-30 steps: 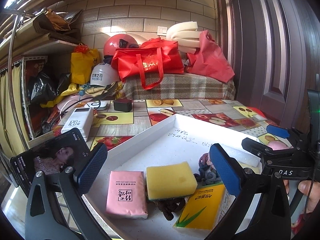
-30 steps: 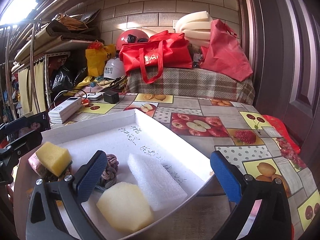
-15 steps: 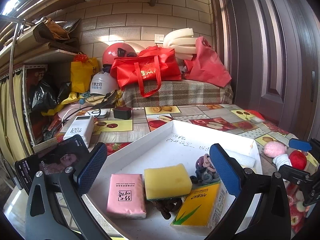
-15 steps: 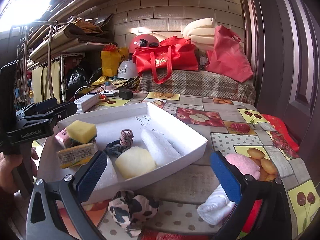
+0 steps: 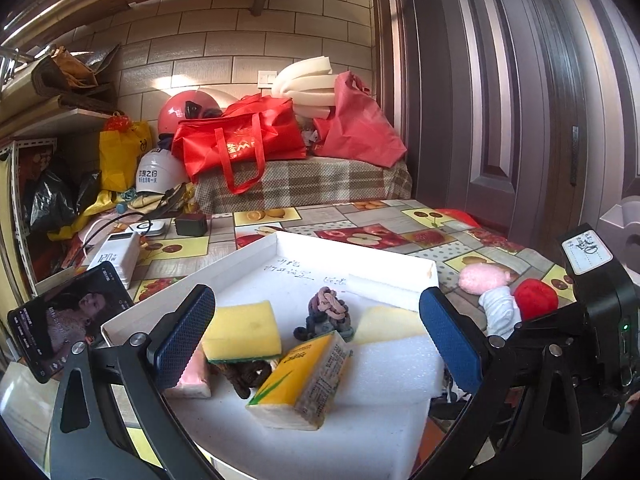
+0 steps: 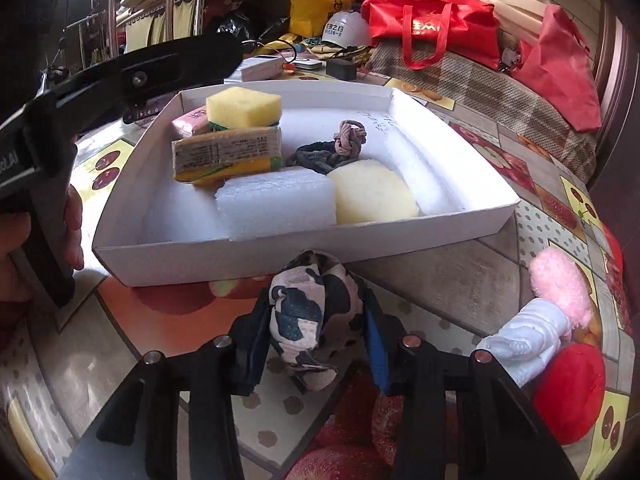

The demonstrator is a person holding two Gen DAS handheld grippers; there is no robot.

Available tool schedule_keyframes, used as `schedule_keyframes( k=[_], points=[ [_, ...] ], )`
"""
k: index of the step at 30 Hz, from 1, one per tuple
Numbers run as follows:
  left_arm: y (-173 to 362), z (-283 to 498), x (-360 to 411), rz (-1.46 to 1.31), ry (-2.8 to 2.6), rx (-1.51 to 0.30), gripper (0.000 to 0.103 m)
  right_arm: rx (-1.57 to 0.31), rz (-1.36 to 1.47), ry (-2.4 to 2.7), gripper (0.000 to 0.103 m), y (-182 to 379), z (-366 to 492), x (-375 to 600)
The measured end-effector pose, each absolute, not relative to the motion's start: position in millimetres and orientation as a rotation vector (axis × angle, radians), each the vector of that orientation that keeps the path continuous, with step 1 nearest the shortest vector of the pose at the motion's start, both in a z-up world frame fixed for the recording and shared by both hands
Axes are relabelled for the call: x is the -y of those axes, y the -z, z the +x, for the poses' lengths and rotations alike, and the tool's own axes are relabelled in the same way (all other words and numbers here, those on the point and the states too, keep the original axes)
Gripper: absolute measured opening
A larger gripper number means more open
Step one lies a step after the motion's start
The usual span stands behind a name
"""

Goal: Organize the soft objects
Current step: 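Grasp the white towel figure with the left gripper while the right grasps the black-and-white cloth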

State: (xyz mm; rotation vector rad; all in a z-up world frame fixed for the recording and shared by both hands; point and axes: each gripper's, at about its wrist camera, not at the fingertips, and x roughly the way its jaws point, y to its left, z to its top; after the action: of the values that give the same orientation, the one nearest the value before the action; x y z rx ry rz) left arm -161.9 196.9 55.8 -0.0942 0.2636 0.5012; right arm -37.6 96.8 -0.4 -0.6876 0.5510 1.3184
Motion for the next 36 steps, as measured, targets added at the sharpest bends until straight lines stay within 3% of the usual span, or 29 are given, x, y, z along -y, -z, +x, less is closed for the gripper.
schedule_keyframes(
  k=[7, 16, 22, 26, 27, 29, 30, 36],
  points=[
    [-55, -136, -153, -0.081, -0.303, -0.348, 0.103, -0.518, -0.577, -1.208, 0.04, -14, -9, -7],
    [-31, -25, -84, -0.015, -0.166, -0.67, 0.101, -0.664, -0.24, -0.946, 0.04, -28, 98, 95],
    [-14, 29, -80, 0.017, -0.197, -0.789, 0.079, -0.657, -0.263, -0.985, 0.04, -28, 88, 89],
    [-8, 48, -81, 0.039, -0.199, -0.825, 0.074, -0.691, -0.237, -1.002, 0.04, -25, 95, 89],
    [-8, 51, -80, 0.047, -0.195, -0.826, 0.068, -0.7, -0.227, -1.005, 0.04, -24, 98, 90],
    [-7, 55, -82, 0.049, -0.196, -0.839, 0.04, -0.711, -0.21, -1.005, 0.04, -24, 100, 91],
    [-7, 55, -84, 0.036, -0.19, -0.838, 0.033, -0.711, -0.204, -1.003, 0.04, -24, 101, 92],
    [-26, 27, -85, 0.004, -0.192, -0.692, 0.033, -0.662, -0.179, -0.98, 0.04, -30, 96, 99]
  ],
)
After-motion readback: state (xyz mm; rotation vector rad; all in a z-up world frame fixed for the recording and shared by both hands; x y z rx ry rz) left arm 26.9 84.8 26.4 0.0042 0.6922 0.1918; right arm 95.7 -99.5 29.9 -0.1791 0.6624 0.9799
